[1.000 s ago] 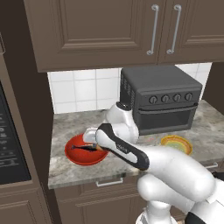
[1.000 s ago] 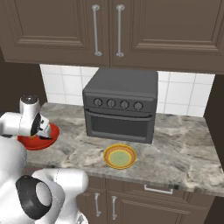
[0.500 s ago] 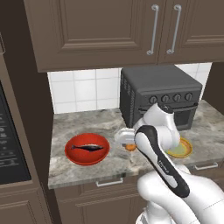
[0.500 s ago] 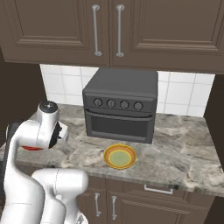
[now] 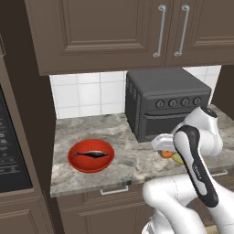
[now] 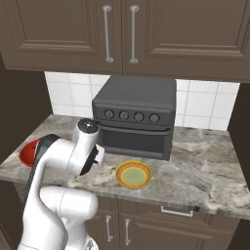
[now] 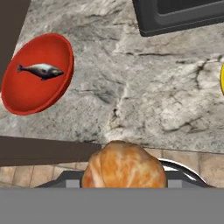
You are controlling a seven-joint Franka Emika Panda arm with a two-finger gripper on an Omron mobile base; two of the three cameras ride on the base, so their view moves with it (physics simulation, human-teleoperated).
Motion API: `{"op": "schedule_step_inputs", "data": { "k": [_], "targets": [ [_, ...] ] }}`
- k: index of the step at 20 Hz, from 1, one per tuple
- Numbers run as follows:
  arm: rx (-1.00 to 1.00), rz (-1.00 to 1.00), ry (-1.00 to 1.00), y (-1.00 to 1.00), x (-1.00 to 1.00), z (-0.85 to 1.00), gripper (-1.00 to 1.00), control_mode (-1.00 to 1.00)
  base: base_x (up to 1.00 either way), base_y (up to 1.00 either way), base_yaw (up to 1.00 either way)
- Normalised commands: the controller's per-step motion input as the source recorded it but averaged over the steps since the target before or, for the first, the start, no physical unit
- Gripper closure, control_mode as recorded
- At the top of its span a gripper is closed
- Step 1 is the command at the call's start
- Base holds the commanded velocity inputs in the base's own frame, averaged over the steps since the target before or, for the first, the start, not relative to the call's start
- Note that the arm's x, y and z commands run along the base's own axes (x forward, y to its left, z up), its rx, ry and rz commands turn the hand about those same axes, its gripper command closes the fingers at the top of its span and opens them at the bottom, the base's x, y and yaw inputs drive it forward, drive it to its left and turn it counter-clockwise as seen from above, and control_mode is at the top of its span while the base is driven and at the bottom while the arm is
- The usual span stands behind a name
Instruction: Remove the tangerine from the bowl and place it on the small plate. Then place the bowl with only the fish in the microwave, close the door, and press the start button to microwave the fish.
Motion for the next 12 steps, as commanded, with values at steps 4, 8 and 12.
{"op": "schedule_step_inputs", "data": {
  "k": [4,8,12],
  "targets": [
    [0.00,0.00,0.08,-0.97,-0.02,-0.19,1.00,-1.00,0.00,0.00,0.00],
    [0.00,0.00,0.14,-0.93,0.17,-0.27,1.00,-1.00,0.00,0.00,0.00],
    [0.02,0.00,0.16,-0.68,0.51,-0.13,1.00,-1.00,0.00,0.00,0.00]
  ]
}}
